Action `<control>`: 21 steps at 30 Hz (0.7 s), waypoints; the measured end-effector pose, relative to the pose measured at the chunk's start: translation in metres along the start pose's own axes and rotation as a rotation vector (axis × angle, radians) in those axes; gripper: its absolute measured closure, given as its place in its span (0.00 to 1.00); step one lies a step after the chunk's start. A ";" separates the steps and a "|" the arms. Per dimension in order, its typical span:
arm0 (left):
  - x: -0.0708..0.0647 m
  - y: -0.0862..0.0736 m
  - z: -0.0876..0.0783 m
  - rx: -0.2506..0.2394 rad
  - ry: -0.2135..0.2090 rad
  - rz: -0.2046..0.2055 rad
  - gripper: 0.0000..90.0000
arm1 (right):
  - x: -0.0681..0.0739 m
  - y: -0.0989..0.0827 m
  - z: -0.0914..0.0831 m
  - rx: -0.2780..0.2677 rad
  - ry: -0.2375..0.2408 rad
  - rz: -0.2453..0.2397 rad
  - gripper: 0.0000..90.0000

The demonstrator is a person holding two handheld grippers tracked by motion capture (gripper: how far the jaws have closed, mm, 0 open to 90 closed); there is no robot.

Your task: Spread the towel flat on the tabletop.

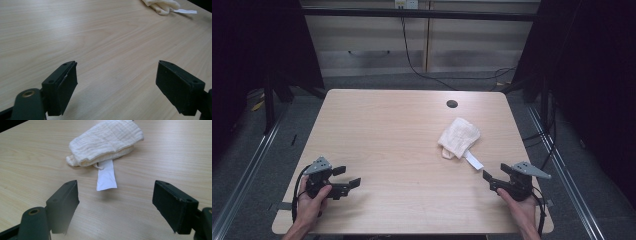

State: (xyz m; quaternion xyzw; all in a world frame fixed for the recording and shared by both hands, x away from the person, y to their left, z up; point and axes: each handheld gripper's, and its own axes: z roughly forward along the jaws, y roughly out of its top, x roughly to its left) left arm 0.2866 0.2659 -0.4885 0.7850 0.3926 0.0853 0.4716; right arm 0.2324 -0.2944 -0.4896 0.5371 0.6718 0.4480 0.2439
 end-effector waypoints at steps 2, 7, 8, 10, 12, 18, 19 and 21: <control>-0.001 0.000 0.001 0.004 -0.004 0.002 0.19 | 0.000 0.001 0.000 -0.009 0.014 -0.001 0.30; -0.005 0.003 0.008 0.021 -0.005 0.019 0.19 | 0.002 0.003 0.003 0.019 0.046 -0.032 0.31; -0.005 0.003 0.008 0.024 -0.006 0.020 0.19 | 0.003 0.004 0.003 0.024 0.038 -0.041 0.30; -0.005 0.003 0.007 0.024 -0.006 0.022 0.19 | 0.001 0.006 0.004 0.034 0.057 -0.042 0.31; -0.005 0.002 0.005 0.023 0.001 0.021 0.19 | -0.001 0.010 0.005 0.030 0.064 -0.042 0.31; -0.003 0.002 -0.002 0.001 0.011 0.017 0.19 | 0.006 0.025 0.012 0.061 0.095 -0.088 0.33; -0.003 0.001 -0.003 0.000 0.015 0.017 0.19 | 0.007 0.027 0.013 0.061 0.091 -0.089 0.33; -0.003 0.000 -0.003 0.002 0.014 0.015 0.19 | 0.008 0.032 0.015 0.074 0.120 -0.081 0.30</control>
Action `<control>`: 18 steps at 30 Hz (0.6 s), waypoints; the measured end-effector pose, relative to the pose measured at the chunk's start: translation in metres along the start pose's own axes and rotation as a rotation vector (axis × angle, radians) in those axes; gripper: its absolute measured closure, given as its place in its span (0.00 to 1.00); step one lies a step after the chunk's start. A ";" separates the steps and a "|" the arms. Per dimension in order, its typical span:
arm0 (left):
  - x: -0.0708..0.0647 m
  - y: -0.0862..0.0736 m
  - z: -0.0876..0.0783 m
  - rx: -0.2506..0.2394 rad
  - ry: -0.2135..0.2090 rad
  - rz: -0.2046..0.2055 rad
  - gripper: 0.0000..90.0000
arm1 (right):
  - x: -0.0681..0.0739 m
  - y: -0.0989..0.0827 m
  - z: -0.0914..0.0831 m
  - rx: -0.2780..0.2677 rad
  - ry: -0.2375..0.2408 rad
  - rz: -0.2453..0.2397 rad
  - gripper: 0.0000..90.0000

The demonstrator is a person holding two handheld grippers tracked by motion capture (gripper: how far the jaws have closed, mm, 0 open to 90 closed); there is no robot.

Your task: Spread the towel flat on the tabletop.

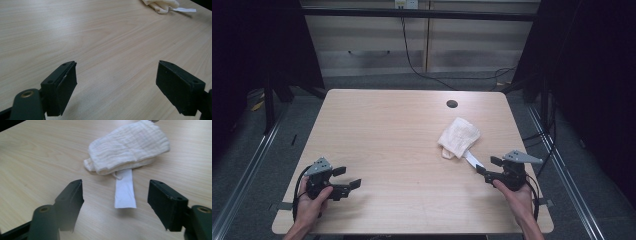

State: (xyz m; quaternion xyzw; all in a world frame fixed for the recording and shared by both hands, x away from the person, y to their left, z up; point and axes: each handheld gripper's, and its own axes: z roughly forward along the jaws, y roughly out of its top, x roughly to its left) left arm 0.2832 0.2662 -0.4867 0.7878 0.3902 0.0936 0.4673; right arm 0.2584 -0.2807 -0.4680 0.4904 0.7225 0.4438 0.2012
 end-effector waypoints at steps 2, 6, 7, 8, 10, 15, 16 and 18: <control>0.000 0.000 -0.001 -0.001 -0.004 0.005 0.19 | 0.000 0.005 0.004 0.026 0.013 0.009 0.31; 0.000 0.000 0.000 0.003 -0.004 0.006 0.19 | -0.001 0.012 0.011 0.037 0.057 0.008 0.31; 0.000 0.000 0.001 0.013 -0.004 0.009 0.19 | -0.003 0.017 0.015 0.042 0.091 -0.005 0.40; 0.001 0.000 0.001 0.015 -0.002 0.011 0.19 | -0.005 0.019 0.017 0.054 0.109 -0.013 0.39; 0.001 0.001 0.001 0.003 -0.013 0.012 0.19 | -0.006 0.025 0.022 0.077 0.111 -0.023 0.40; 0.000 0.001 -0.001 0.003 -0.007 0.017 0.18 | -0.009 0.038 0.029 0.066 0.161 -0.020 0.44; 0.000 0.001 -0.001 0.001 -0.007 0.014 0.18 | -0.010 0.040 0.031 0.064 0.165 -0.019 0.44; 0.000 0.001 -0.001 0.001 -0.009 0.013 0.18 | -0.010 0.042 0.034 0.069 0.165 -0.024 0.43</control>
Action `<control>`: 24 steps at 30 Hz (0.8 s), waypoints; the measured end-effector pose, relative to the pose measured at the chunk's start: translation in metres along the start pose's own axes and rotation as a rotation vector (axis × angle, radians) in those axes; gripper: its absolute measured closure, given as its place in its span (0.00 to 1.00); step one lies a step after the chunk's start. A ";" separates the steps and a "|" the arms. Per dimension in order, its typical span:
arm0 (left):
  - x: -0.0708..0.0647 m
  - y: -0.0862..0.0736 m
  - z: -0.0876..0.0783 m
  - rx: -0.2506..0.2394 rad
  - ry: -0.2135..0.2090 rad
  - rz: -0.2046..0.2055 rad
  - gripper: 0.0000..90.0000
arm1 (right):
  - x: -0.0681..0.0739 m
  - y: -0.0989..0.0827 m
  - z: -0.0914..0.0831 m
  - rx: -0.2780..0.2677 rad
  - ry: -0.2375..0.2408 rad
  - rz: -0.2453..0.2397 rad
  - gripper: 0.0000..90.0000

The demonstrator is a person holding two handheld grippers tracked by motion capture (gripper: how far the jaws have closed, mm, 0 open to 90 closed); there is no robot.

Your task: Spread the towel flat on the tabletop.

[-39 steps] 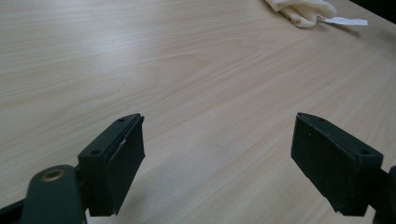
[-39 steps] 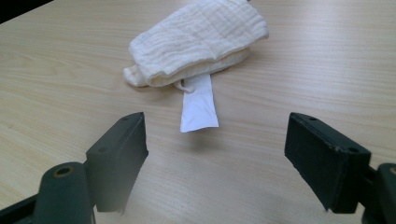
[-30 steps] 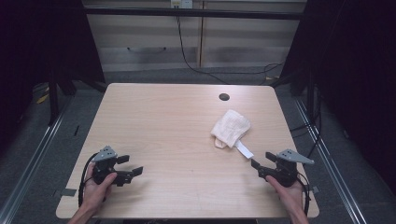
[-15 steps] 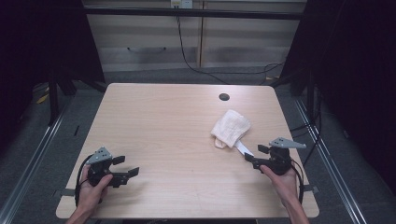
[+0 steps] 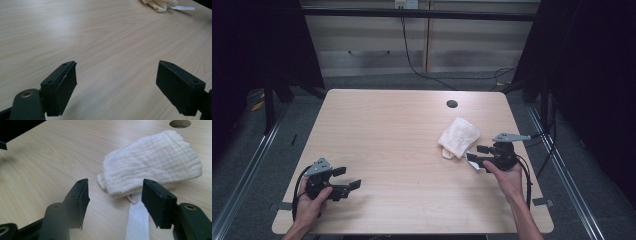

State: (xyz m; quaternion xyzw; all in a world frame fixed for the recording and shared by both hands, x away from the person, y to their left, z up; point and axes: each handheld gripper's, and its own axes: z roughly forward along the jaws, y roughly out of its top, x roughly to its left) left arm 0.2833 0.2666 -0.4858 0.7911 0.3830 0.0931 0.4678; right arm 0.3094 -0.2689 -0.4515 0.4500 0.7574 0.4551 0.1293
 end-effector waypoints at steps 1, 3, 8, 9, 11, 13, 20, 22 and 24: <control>0.001 0.000 0.000 0.003 -0.001 0.001 0.18 | 0.000 0.002 0.001 0.006 -0.006 -0.001 0.43; 0.002 0.000 0.001 0.012 0.003 -0.001 0.18 | -0.004 0.008 0.007 0.005 -0.007 -0.014 0.46; 0.003 0.000 0.000 0.013 -0.001 0.002 0.18 | -0.011 0.018 0.023 0.052 0.003 -0.017 0.48; 0.002 0.000 0.000 0.010 -0.006 0.002 0.18 | -0.013 0.020 0.027 0.061 0.000 -0.022 0.50; 0.002 0.000 -0.001 0.007 -0.008 0.006 0.18 | -0.015 0.023 0.033 0.065 0.003 -0.031 0.51; 0.002 0.000 0.000 0.012 -0.008 0.017 0.18 | -0.017 0.026 0.040 0.099 0.004 -0.031 0.52; 0.001 0.000 0.002 0.020 -0.008 0.021 0.18 | -0.028 0.033 0.061 0.146 0.001 0.004 0.52; 0.000 0.000 0.003 0.024 -0.007 0.022 0.18 | -0.031 0.036 0.067 0.158 -0.015 0.005 0.50; -0.001 0.000 0.004 0.024 -0.013 0.024 0.18 | -0.033 0.037 0.069 0.164 -0.011 0.010 0.49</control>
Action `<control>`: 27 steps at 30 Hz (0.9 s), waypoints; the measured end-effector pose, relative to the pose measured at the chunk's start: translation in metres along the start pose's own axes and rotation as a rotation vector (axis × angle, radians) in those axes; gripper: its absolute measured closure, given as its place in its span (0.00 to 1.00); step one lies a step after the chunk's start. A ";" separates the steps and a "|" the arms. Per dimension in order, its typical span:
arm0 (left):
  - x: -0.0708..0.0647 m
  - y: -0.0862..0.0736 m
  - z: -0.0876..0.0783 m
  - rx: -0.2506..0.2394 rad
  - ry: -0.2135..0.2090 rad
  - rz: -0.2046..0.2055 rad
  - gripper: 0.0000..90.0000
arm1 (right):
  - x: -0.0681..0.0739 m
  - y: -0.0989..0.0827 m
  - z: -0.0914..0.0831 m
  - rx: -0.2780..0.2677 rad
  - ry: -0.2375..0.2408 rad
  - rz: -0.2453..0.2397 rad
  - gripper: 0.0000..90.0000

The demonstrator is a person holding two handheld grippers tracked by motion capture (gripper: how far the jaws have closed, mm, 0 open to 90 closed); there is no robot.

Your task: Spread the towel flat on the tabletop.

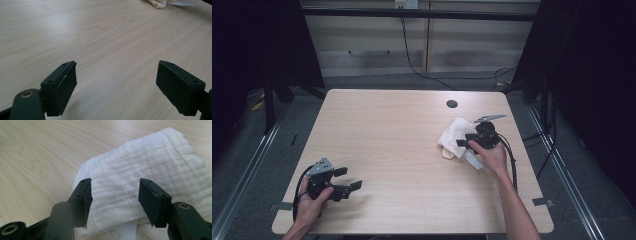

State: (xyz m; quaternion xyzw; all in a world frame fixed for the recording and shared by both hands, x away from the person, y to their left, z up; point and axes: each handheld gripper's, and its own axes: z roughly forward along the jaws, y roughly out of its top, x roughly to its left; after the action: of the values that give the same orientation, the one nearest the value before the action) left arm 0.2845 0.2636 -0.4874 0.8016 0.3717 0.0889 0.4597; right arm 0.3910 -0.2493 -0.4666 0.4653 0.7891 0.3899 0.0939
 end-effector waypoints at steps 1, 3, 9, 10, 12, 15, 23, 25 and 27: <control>0.000 0.000 0.000 0.000 -0.001 0.003 0.18 | -0.002 0.002 0.002 0.006 -0.001 0.005 0.48; 0.000 0.000 0.000 -0.001 -0.002 0.003 0.18 | -0.005 0.008 0.008 0.023 -0.017 0.000 0.44; 0.001 0.000 -0.002 -0.012 0.002 -0.004 0.18 | -0.009 0.006 0.026 0.082 -0.018 -0.012 0.51; 0.001 0.000 -0.003 -0.013 0.002 -0.007 0.18 | -0.009 0.004 0.030 0.099 -0.012 -0.014 0.55; 0.001 0.000 -0.003 -0.012 0.005 -0.007 0.18 | -0.009 -0.001 0.036 0.102 0.002 -0.008 0.60; 0.002 -0.001 -0.004 -0.014 0.019 -0.011 0.19 | -0.010 -0.007 0.035 0.082 0.025 0.018 0.80; 0.001 0.000 -0.003 -0.017 0.019 -0.009 0.19 | 0.005 -0.018 0.032 0.068 0.044 0.002 0.91; 0.002 0.000 -0.003 -0.016 0.020 -0.011 0.19 | 0.013 -0.021 0.031 0.070 0.050 -0.015 0.91; 0.002 0.000 -0.002 -0.013 0.020 -0.012 0.19 | 0.021 -0.024 0.030 0.074 0.060 -0.030 0.91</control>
State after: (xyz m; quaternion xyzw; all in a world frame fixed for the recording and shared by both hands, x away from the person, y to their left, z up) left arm 0.2848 0.2660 -0.4863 0.7954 0.3807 0.0965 0.4616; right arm 0.3792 -0.2223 -0.4990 0.4447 0.8122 0.3729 0.0587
